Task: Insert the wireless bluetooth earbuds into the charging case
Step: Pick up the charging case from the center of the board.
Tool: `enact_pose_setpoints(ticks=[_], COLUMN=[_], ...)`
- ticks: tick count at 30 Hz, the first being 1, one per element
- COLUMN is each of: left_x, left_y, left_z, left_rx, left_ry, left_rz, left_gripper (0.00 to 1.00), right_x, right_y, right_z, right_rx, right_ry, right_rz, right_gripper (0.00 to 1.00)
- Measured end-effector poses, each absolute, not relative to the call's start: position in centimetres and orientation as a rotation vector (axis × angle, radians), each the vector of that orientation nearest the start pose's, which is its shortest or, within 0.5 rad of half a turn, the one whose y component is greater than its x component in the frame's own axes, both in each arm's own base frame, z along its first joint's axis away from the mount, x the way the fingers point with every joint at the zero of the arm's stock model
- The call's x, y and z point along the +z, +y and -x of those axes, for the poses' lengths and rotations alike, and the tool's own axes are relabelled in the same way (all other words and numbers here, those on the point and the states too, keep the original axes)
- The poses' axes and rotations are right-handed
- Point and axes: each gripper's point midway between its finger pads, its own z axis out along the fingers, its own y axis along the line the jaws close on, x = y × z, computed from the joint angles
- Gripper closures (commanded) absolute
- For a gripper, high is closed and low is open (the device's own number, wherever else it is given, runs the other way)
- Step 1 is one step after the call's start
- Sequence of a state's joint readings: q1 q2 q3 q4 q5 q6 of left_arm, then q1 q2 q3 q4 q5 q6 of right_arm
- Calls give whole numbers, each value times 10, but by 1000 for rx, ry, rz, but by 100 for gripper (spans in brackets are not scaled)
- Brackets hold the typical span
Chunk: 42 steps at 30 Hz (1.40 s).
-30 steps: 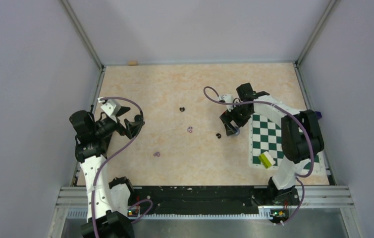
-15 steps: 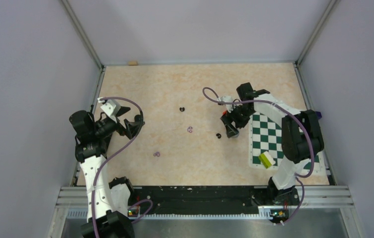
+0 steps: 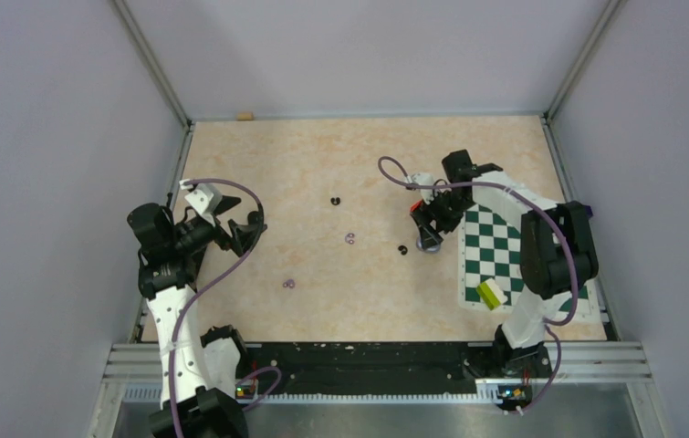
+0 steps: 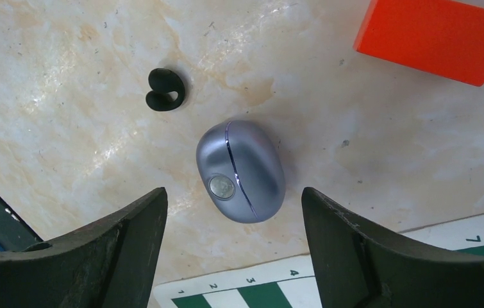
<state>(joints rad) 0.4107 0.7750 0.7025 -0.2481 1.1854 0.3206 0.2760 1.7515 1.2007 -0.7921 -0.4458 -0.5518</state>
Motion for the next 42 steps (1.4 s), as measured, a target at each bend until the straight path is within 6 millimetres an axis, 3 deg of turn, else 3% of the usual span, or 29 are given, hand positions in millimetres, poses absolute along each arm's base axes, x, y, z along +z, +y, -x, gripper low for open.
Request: enact_pose_setpoints(ticks=[11, 15, 20, 34, 42], left_x=[255, 255, 255, 255, 254], left_y=[-61, -61, -61, -61, -61], left_z=[-257, -257, -257, -257, -256], left_rx=[-578, -579, -579, -581, -589], left_ry=[1580, 1580, 1580, 1582, 1586], left_rz=[-685, -685, -685, -684, -682], left_gripper=[1, 1, 1, 1, 1], right_x=[48, 44, 31, 31, 29], right_y=[129, 124, 127, 134, 136], right_z=[-307, -307, -302, -309, -305], right_rx=[655, 694, 753, 797, 824], right_ry=[2546, 2563, 2607, 2621, 2636], right_rz=[1117, 1076, 1060, 1012, 1002], right_gripper=[37, 37, 37, 42, 52])
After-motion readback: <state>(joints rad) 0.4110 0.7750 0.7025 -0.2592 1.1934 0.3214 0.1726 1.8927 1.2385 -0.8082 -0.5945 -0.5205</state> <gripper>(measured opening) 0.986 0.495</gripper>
